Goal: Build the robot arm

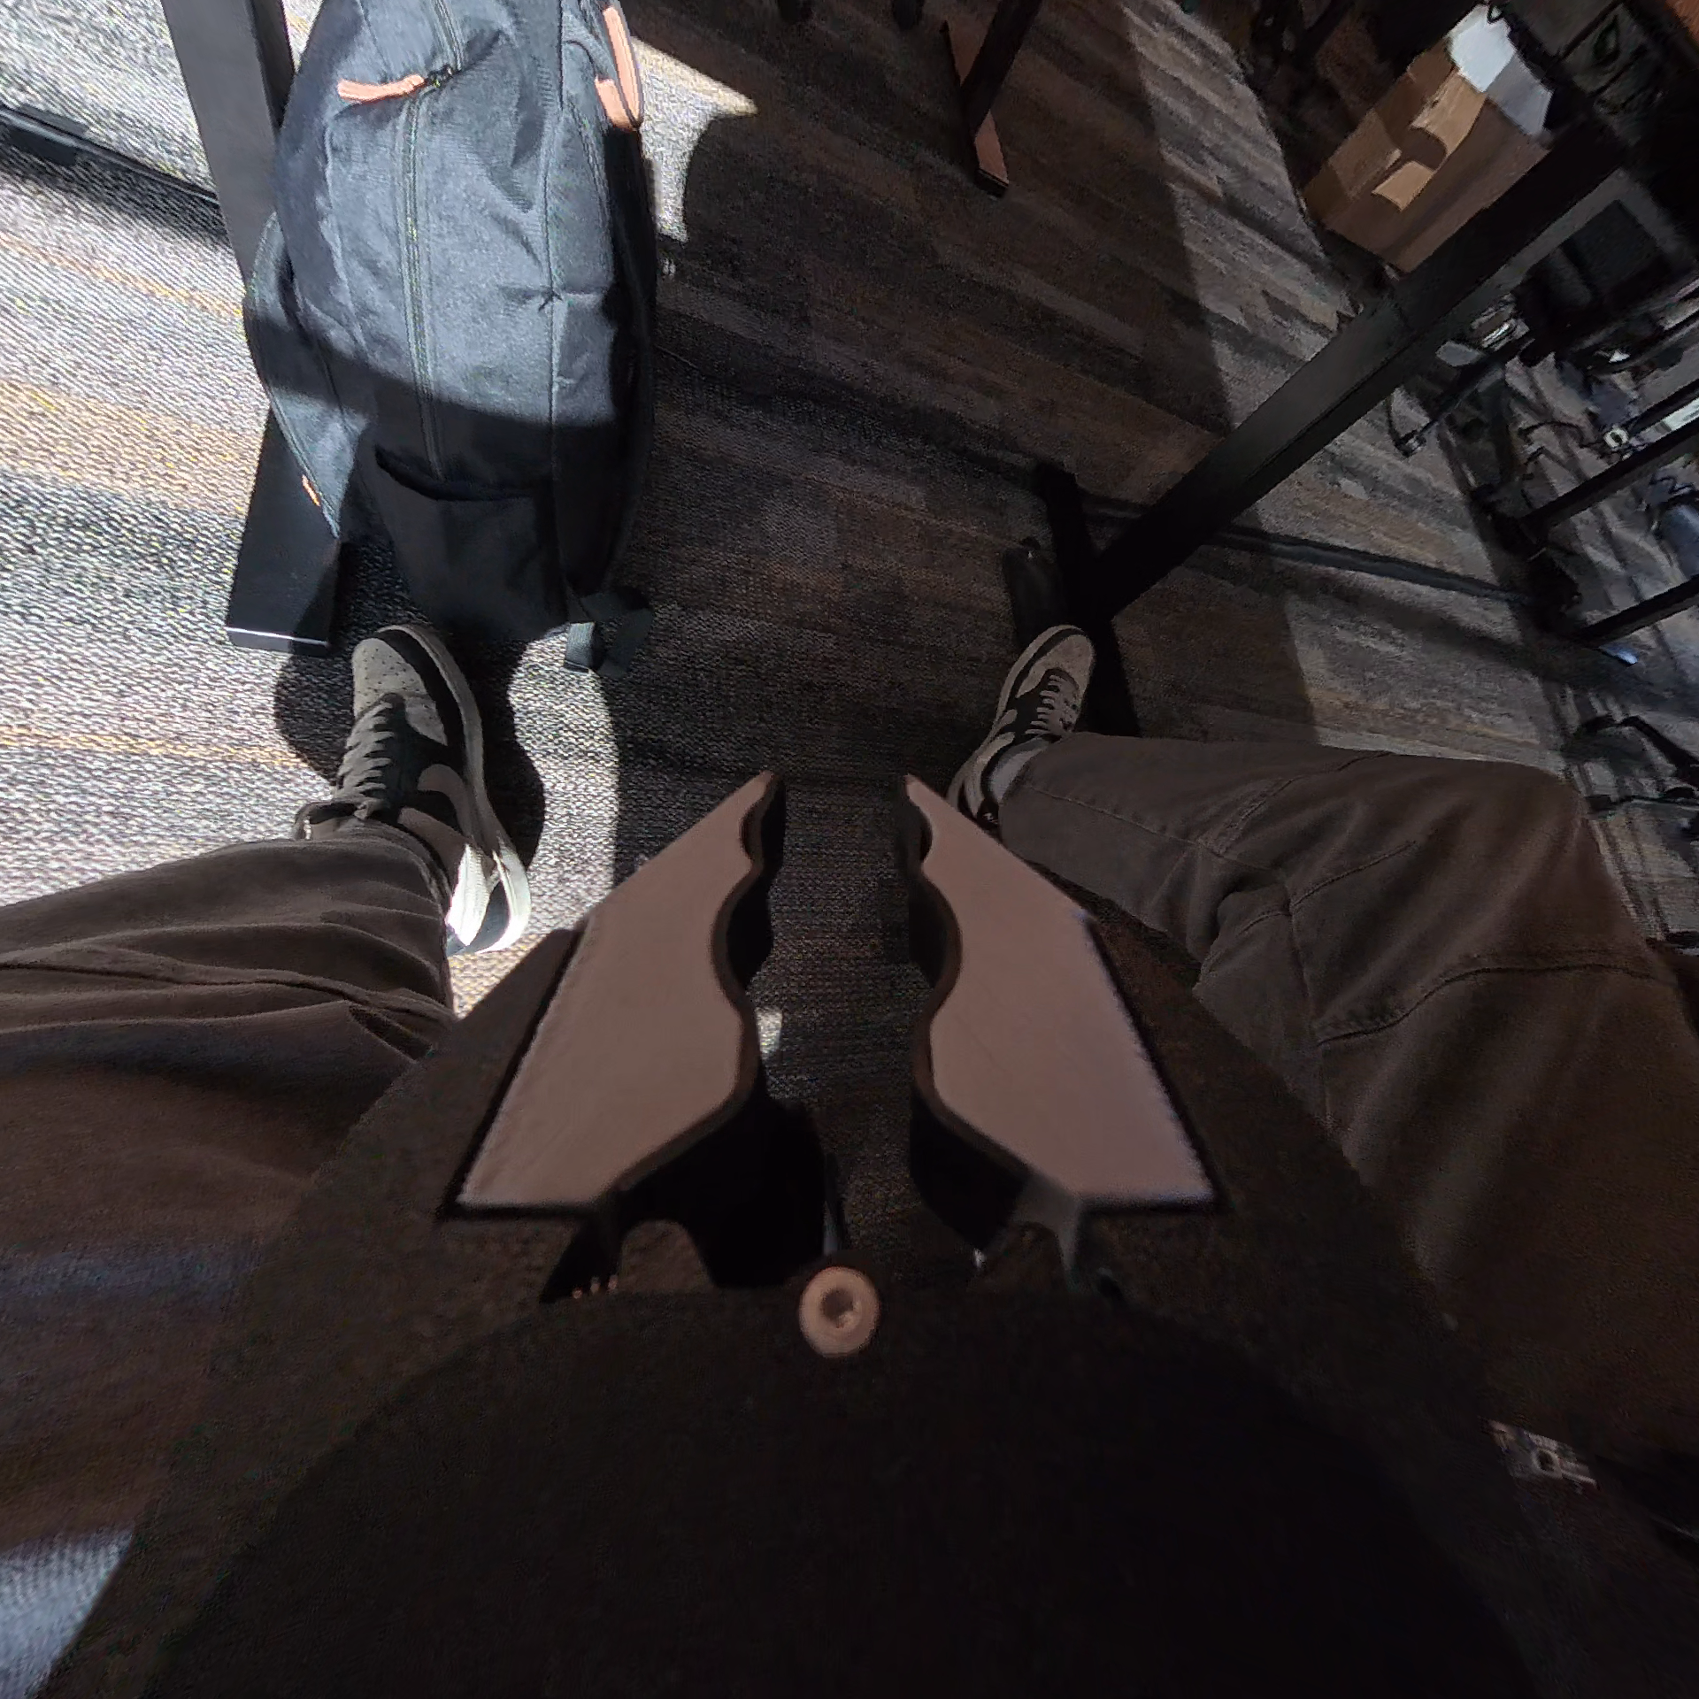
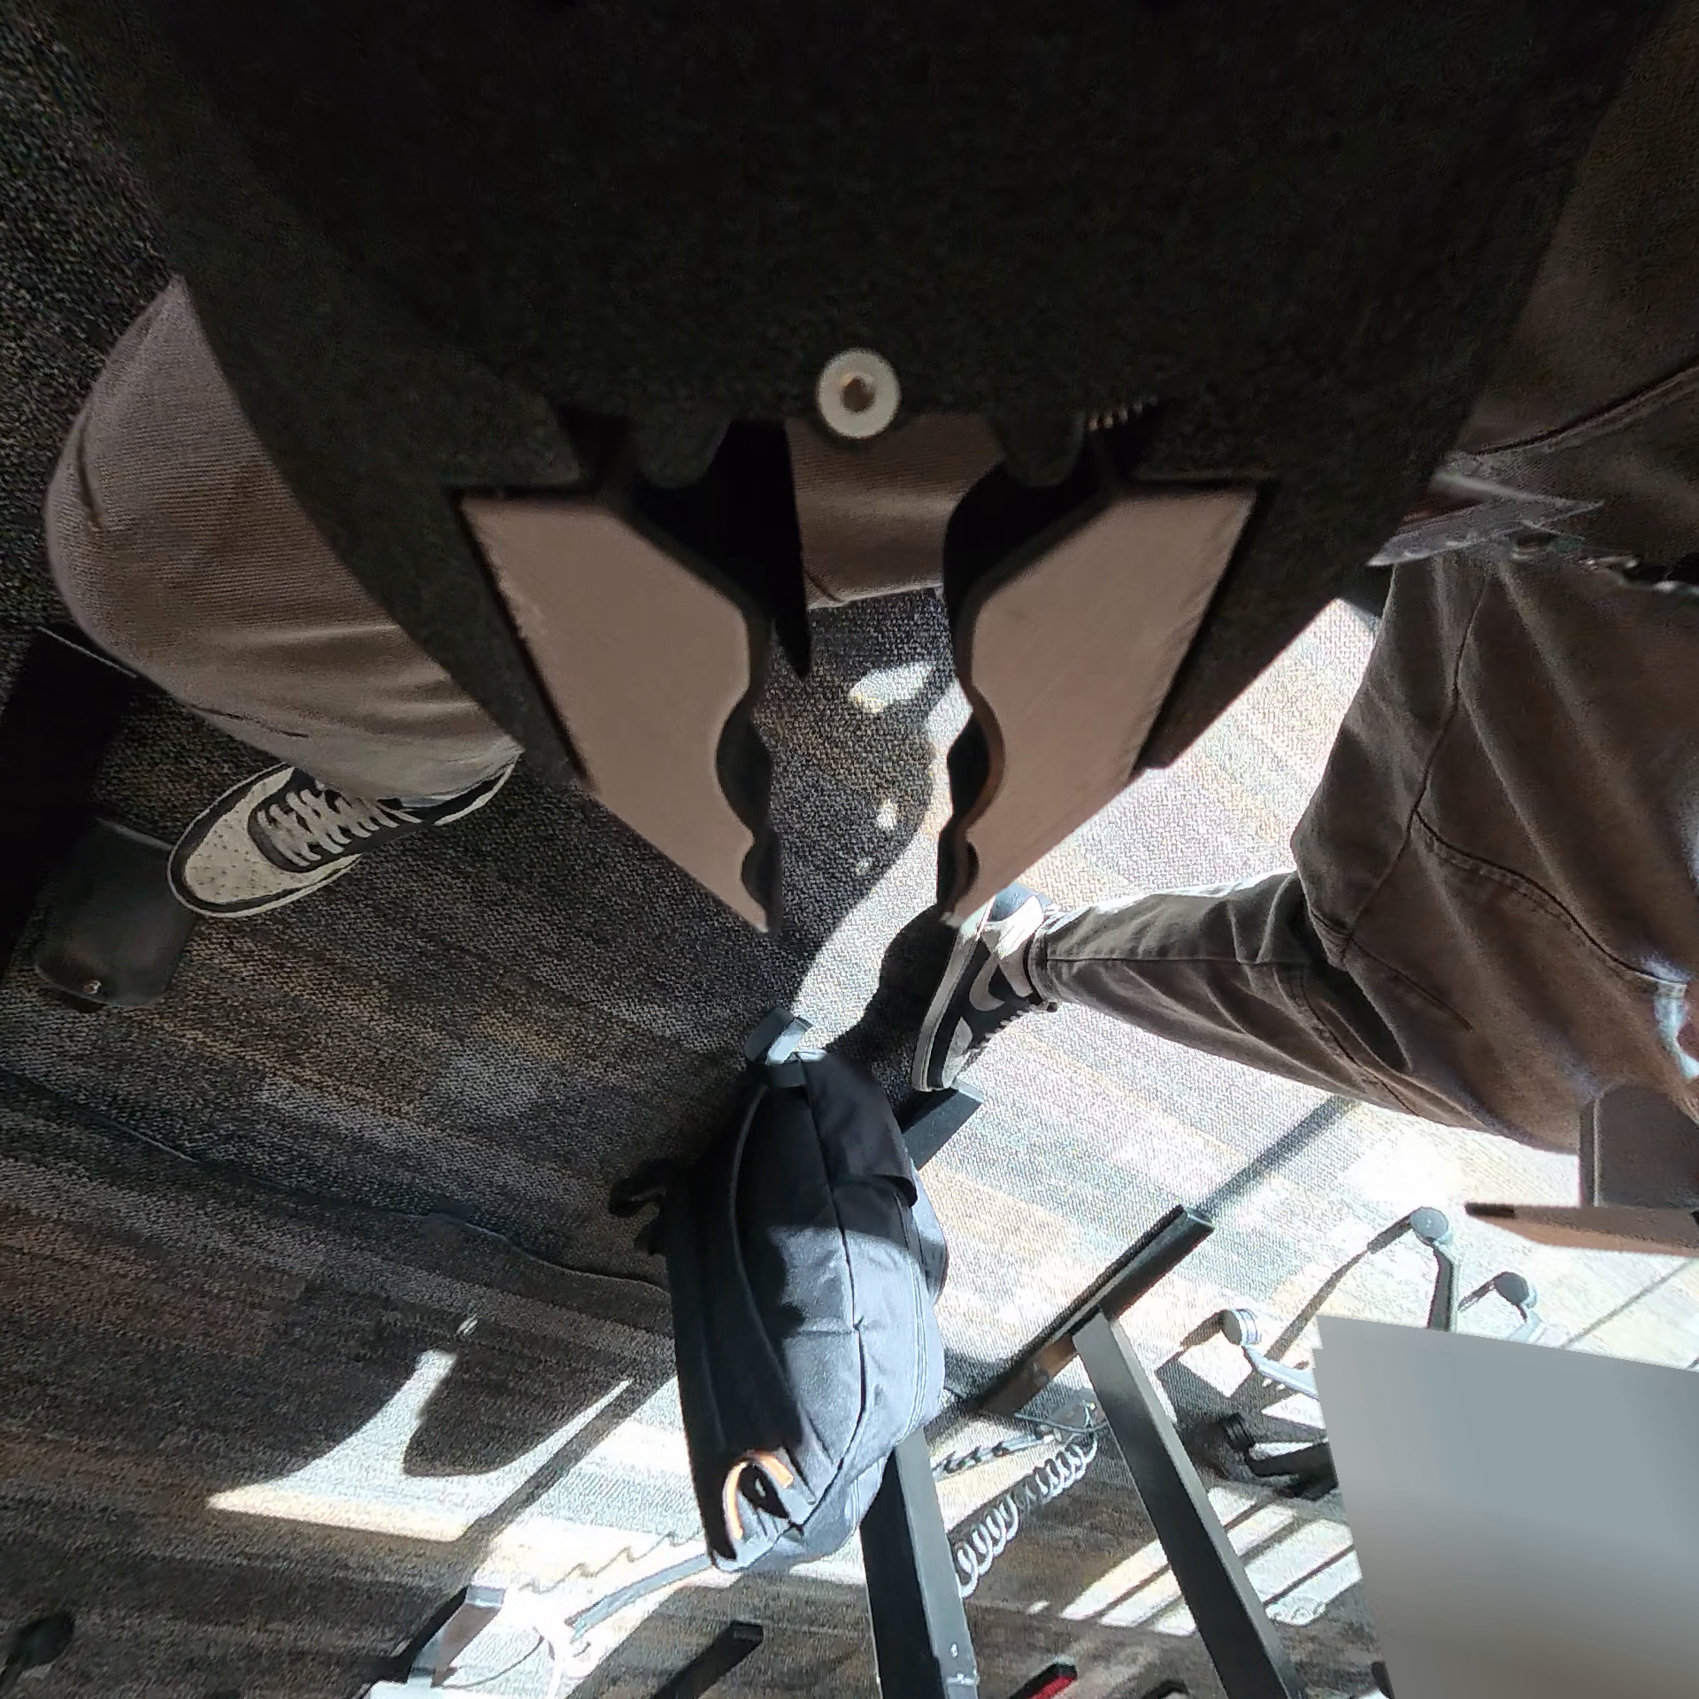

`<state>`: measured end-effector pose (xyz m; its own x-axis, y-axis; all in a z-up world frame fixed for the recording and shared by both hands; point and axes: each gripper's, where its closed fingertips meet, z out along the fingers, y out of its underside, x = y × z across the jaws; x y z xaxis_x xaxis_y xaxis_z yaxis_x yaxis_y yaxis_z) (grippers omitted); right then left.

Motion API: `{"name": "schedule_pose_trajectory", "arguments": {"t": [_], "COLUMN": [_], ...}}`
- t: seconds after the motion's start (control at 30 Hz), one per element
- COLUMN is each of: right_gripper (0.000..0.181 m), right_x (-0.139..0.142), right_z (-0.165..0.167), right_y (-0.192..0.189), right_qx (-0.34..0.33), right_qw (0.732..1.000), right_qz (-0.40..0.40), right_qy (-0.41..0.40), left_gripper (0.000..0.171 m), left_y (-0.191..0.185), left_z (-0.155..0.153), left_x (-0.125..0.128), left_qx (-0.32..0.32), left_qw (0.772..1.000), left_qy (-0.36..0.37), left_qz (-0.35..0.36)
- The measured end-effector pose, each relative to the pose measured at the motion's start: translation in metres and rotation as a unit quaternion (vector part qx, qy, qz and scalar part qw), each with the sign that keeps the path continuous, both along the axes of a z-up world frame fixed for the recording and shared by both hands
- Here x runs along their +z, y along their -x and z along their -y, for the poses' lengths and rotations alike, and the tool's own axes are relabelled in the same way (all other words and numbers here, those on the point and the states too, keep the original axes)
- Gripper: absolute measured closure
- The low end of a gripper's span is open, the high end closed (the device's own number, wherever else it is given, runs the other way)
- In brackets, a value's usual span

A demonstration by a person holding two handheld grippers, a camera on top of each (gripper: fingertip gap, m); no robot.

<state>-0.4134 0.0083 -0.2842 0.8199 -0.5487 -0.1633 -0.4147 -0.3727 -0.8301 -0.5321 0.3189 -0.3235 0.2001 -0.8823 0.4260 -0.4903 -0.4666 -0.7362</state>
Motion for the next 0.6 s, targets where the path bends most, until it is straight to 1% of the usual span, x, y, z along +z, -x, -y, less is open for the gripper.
{"name": "schedule_pose_trajectory", "arguments": {"t": [0.13,0.23,0.27,0.3,0.33,0.37,0.4,0.43,0.5,0.53,0.57,0.6], "right_gripper": [0.149,0.149,0.149,0.148,0.146,0.141,0.139,0.14,0.143,0.143,0.142,0.14], "right_x": [-0.01,-0.016,-0.018,-0.02,-0.02,-0.02,-0.021,-0.027,-0.052,-0.066,-0.071,-0.068], "right_z": [-0.005,-0.009,-0.013,-0.018,-0.026,-0.035,-0.043,-0.05,-0.065,-0.075,-0.089,-0.103], "right_y": [0.003,0.002,-0.001,-0.006,-0.013,-0.021,-0.031,-0.046,-0.081,-0.099,-0.109,-0.111], "right_qx": [0.01,0.012,0.014,0.018,0.026,0.036,0.043,0.047,0.048,0.032,0.031,0.059], "right_qw": [1.0,0.999,0.999,0.999,0.998,0.996,0.995,0.995,0.997,0.997,0.993,0.985], "right_qz": [-0.016,-0.032,-0.039,-0.048,-0.059,-0.068,-0.069,-0.053,-0.009,-0.027,-0.073,-0.11], "right_qy": [0.007,0.004,-0.002,-0.009,-0.024,-0.045,-0.061,-0.068,-0.066,-0.069,-0.091,-0.123], "left_gripper": [0.15,0.151,0.151,0.152,0.151,0.15,0.147,0.143,0.143,0.143,0.145,0.149], "left_y": [-0.003,-0.011,-0.022,-0.041,-0.066,-0.094,-0.124,-0.155,-0.215,-0.243,-0.272,-0.299], "left_z": [0.001,0.0,0.0,0.003,0.01,0.02,0.027,0.032,0.03,0.029,0.031,0.024], "left_x": [-0.002,-0.014,-0.023,-0.035,-0.053,-0.079,-0.113,-0.149,-0.231,-0.273,-0.312,-0.35], "left_qx": [-0.004,0.004,0.005,-0.002,-0.026,-0.059,-0.08,-0.093,-0.108,-0.118,-0.141,-0.149], "left_qw": [1.0,1.0,1.0,1.0,0.999,0.997,0.995,0.992,0.987,0.985,0.981,0.976], "left_qy": [-0.006,-0.01,-0.012,-0.011,-0.008,-0.003,0.004,0.005,-0.047,-0.064,-0.08,-0.111], "left_qz": [-0.003,-0.013,-0.017,-0.018,-0.023,-0.04,-0.064,-0.083,-0.105,-0.11,-0.11,-0.115]}}
